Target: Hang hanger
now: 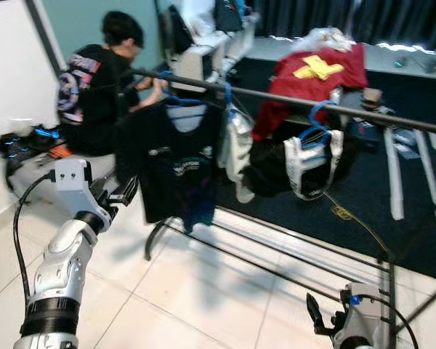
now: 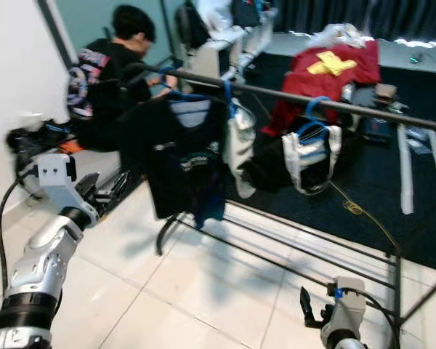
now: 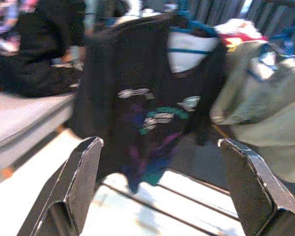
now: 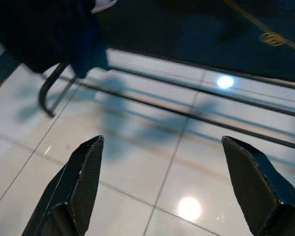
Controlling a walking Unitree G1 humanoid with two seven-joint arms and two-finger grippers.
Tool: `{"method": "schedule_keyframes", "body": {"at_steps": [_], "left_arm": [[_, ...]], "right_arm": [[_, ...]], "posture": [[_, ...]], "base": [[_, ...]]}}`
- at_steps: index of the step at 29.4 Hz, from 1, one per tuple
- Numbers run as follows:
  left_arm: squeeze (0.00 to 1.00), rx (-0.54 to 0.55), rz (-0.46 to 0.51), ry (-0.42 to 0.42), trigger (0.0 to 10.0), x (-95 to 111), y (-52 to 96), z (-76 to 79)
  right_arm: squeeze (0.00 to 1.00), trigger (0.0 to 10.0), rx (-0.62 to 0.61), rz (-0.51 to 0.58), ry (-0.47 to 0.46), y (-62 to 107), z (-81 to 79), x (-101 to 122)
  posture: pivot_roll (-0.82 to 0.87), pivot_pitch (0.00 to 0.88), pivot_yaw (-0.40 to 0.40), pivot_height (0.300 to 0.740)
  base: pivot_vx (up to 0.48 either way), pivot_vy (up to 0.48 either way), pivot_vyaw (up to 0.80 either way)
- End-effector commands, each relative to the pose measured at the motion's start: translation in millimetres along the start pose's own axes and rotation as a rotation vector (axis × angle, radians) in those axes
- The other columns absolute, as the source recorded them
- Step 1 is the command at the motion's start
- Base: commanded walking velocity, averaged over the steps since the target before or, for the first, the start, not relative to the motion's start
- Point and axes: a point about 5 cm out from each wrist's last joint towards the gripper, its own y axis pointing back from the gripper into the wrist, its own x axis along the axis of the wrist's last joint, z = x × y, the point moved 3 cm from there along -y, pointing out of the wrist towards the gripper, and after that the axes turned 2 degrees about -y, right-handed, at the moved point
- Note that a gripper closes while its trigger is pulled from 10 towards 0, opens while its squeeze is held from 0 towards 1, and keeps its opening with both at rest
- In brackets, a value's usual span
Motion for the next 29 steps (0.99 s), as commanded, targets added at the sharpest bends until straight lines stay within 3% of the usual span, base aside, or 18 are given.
{"method": "schedule_keyframes", "body": {"at_steps": [1, 18, 29], "left_arm": [[0.00, -0.002, -0.016, 0.002, 10.0, -6.6, 1.0, 3.2], [0.00, -0.028, -0.012, 0.019, 10.0, -7.2, -2.4, 14.5], [0.00, -0.047, 0.033, 0.014, 10.0, 7.4, -8.1, 12.8]], "right_arm": [[0.00, 10.0, -0.002, 0.003, -0.008, 0.6, 0.0, -1.3], [0.00, 10.0, -0.011, 0.023, -0.040, -1.8, -0.8, 3.7], [0.00, 10.0, -0.001, 0.066, -0.043, 1.6, -7.6, 12.7]], "posture": [[-0.05, 0.046, 0.003, 0.740], [-0.05, 0.050, 0.005, 0.740], [-0.05, 0.053, 0.006, 0.740]], "base": [[0.244, 0.000, 0.00], [0.288, 0.193, 0.00], [0.319, 0.261, 0.00]]}}
